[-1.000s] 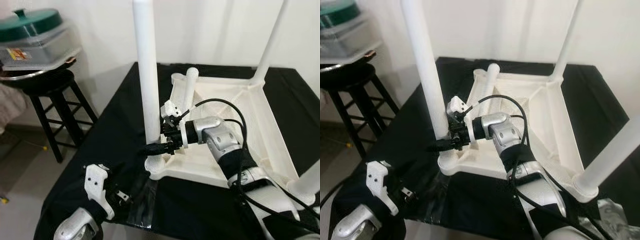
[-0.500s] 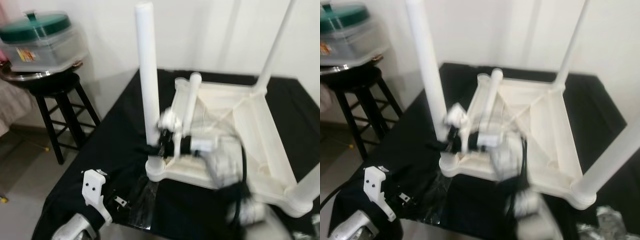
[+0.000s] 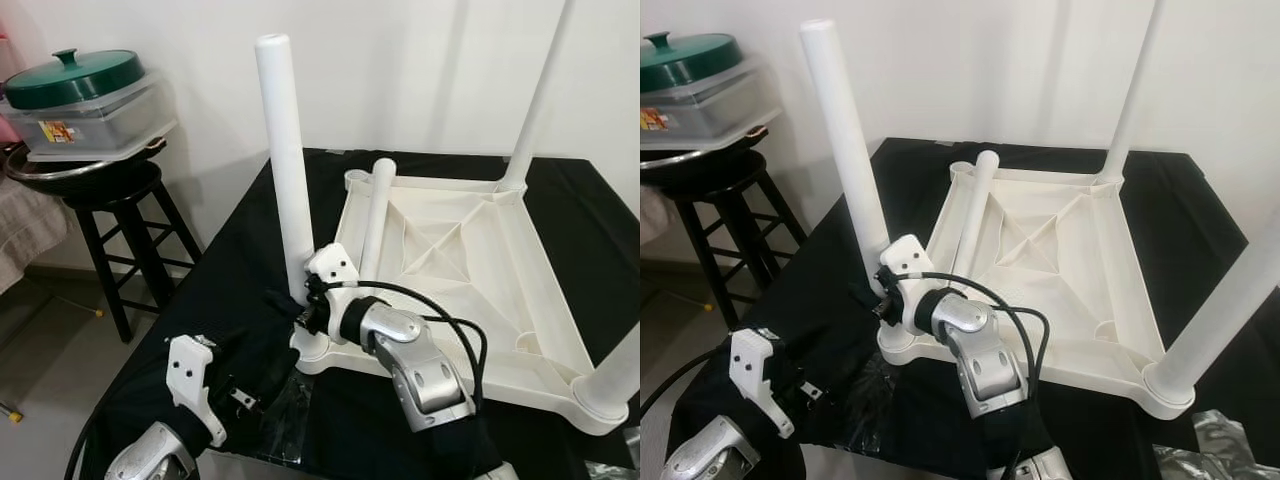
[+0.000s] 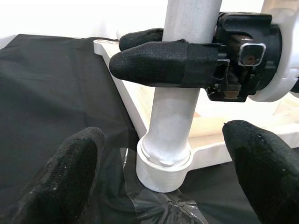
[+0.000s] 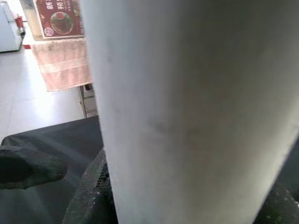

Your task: Building children table

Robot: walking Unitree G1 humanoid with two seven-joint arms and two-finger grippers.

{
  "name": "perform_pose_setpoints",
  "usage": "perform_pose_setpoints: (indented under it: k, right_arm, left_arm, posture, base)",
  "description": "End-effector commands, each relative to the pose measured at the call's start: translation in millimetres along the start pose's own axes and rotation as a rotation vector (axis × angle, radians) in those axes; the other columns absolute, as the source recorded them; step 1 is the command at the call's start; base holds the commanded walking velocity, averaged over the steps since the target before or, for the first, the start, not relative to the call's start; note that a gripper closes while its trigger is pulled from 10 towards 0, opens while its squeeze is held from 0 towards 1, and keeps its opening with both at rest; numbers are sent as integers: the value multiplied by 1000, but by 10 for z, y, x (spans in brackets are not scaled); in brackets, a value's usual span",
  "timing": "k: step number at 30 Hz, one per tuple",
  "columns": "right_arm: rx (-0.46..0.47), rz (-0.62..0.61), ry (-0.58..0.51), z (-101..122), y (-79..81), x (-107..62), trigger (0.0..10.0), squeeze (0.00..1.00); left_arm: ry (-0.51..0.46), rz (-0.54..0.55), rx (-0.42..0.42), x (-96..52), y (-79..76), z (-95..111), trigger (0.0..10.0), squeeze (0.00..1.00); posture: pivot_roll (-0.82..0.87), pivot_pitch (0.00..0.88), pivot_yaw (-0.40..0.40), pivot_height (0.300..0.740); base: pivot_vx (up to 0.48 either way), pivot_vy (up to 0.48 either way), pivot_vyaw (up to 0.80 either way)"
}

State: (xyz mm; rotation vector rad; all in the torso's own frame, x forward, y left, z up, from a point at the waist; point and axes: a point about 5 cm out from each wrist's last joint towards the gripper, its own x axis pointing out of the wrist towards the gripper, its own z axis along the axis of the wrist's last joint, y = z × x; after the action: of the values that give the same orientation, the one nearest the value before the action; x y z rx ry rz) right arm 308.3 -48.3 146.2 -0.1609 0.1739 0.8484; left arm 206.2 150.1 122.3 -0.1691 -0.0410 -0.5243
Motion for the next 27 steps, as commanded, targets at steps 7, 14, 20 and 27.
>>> perform_pose_setpoints:
  k: [7,14,20,27]
  right_arm:
    - [114,-53,33,-251,16,-193,10000,1000]
    - [61,52,-10,-280,30,-423,10000,1000]
    - [54,228,-46,-337,134,-594,10000,1000]
    - [69,264,-75,-357,140,-671,10000,0]
  left_arm:
    - [11,79,-5,-50,104,25,10000,0]
    - [-10,228,50,-95,199,149,10000,0]
    - [-74,319,36,-111,236,325,10000,0]
    - [-19,326,-7,-141,102,180,10000,0]
  posture:
    - [-22,47,32,740]
    - [-46,54,40,740]
    - [-49,61,45,740]
    - [-49,65,39,740]
  base:
    - [0,0,0]
    - [0,0,0]
    - [0,0,0]
    - [0,0,0]
